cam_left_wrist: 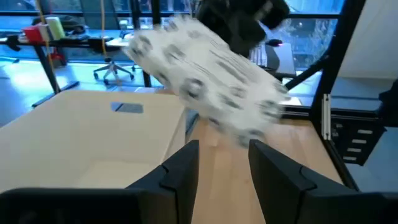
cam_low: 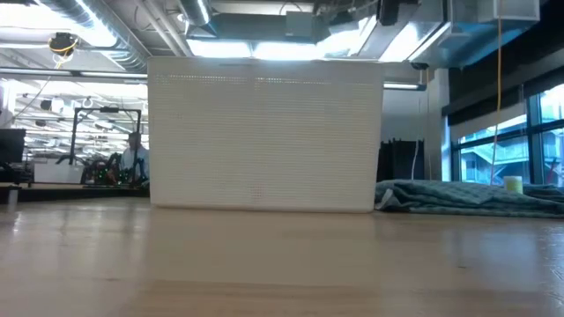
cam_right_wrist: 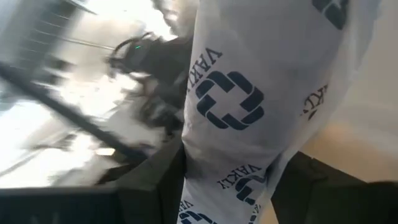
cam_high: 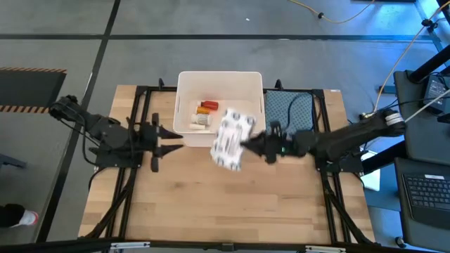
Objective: Pick & place medical supplies in basket/bin
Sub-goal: Put the white mailer bag into the white bin
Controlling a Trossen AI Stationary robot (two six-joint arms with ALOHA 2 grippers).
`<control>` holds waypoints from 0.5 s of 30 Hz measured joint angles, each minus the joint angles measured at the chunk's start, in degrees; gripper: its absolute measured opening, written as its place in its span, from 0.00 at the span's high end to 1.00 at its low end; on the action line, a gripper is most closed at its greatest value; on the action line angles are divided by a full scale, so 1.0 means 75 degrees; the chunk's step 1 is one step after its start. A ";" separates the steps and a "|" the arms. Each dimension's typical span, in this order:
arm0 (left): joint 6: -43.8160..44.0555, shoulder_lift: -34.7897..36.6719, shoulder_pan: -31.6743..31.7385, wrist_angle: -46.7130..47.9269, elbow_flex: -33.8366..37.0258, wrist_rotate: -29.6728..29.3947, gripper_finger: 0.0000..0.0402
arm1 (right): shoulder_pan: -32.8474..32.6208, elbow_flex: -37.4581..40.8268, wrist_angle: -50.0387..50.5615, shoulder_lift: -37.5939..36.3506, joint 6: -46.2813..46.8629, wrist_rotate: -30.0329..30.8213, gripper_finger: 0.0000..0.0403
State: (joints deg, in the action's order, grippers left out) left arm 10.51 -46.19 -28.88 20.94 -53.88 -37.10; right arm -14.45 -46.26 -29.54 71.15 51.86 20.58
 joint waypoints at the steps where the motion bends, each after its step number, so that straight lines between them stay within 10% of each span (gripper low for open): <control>1: 0.0042 0.0174 -0.0003 -0.0011 0.0163 -0.0055 0.67 | 0.0269 -0.0409 0.1040 -0.0180 -0.0107 -0.0088 0.56; 9: 0.0119 0.1108 0.0068 0.0002 0.1174 -0.0518 0.67 | 0.2830 -0.4184 0.7723 -0.0165 -0.0393 -0.0595 0.56; 15: -0.0120 0.1443 0.0073 0.0040 0.1437 -0.0579 0.67 | 0.4227 -0.5553 0.9153 0.0669 -0.0941 -0.2156 0.56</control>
State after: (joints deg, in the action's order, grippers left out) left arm 9.61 -35.37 -28.34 21.24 -43.10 -41.44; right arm 17.25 -87.91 39.11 76.16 44.80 4.41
